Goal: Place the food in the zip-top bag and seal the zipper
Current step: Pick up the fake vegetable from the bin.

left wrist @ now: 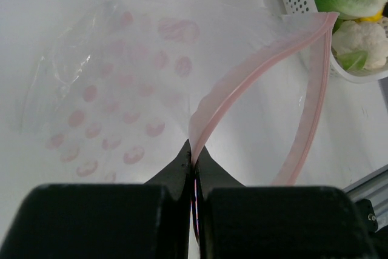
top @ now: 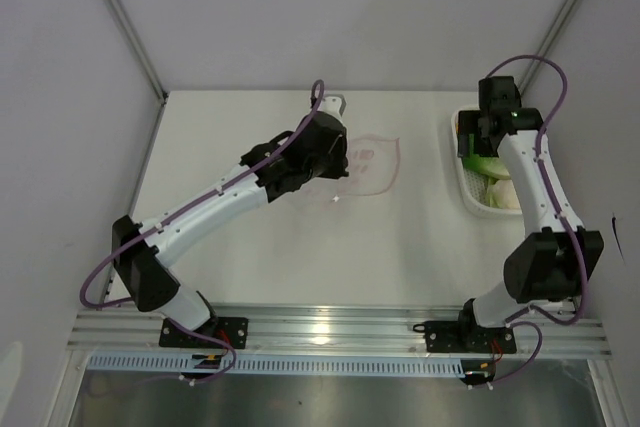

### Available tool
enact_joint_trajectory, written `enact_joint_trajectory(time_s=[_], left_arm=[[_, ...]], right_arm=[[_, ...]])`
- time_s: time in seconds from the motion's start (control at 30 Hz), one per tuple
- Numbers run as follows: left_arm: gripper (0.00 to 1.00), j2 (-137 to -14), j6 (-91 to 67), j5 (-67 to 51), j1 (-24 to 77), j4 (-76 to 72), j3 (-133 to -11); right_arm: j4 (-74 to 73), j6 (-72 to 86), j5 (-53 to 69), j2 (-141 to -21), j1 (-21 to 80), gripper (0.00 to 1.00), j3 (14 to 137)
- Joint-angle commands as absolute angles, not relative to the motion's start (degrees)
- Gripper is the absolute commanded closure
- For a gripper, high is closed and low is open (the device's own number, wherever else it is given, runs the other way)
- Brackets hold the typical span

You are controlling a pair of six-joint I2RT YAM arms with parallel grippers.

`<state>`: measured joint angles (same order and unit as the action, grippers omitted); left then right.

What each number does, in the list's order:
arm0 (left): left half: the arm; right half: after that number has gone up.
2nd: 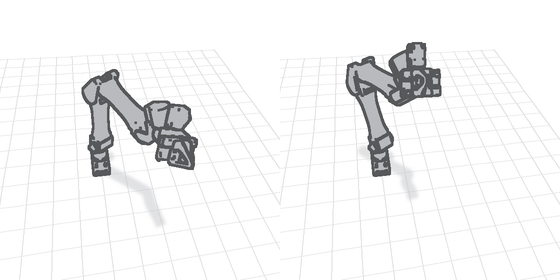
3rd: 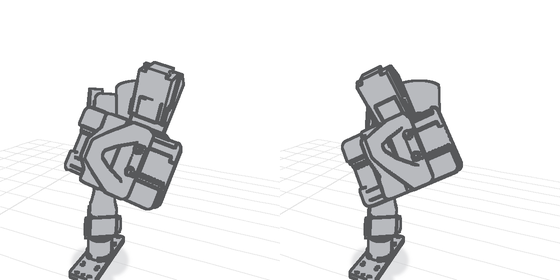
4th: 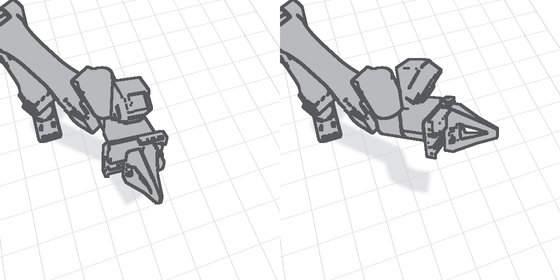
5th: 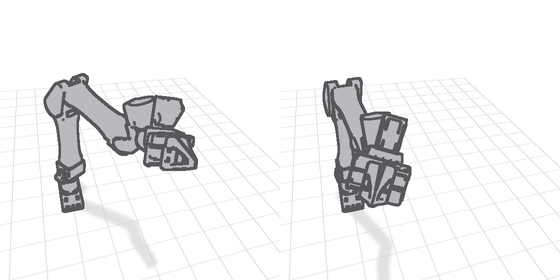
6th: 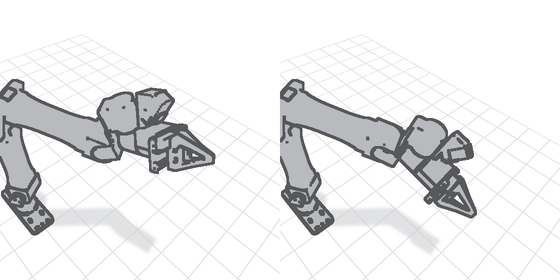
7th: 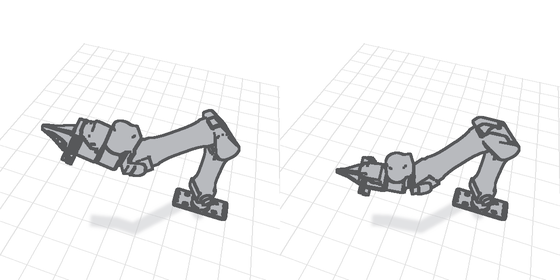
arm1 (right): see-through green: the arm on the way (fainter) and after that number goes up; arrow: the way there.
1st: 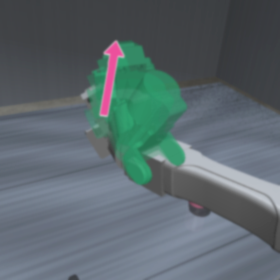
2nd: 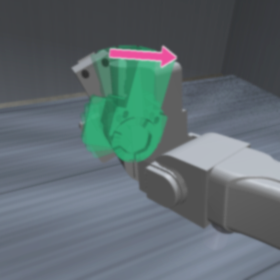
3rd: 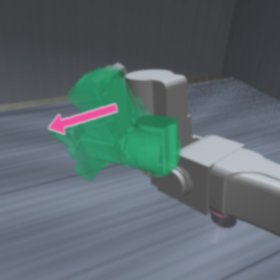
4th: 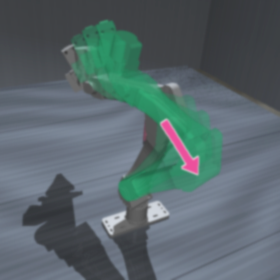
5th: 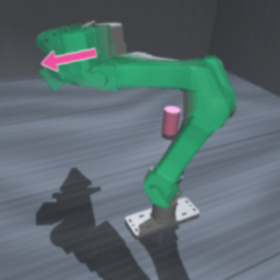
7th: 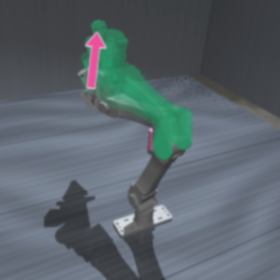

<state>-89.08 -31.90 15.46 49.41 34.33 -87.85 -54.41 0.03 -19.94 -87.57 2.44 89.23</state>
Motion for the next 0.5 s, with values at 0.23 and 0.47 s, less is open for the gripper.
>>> enact_joint_trajectory(time_s=[0.23,0.47], left_arm=[[0.99,-88.6,-32.7,7.4,46.7,26.9,-81.4],[0.99,-89.7,-32.9,5.4,46.5,25.8,-81.8]], right_arm=[[-43.1,-19.8,-35.7,-95.4,4.4,0.01,90.1],[-37.7,-27.5,-33.5,-101.2,6.3,0.01,87.0]])
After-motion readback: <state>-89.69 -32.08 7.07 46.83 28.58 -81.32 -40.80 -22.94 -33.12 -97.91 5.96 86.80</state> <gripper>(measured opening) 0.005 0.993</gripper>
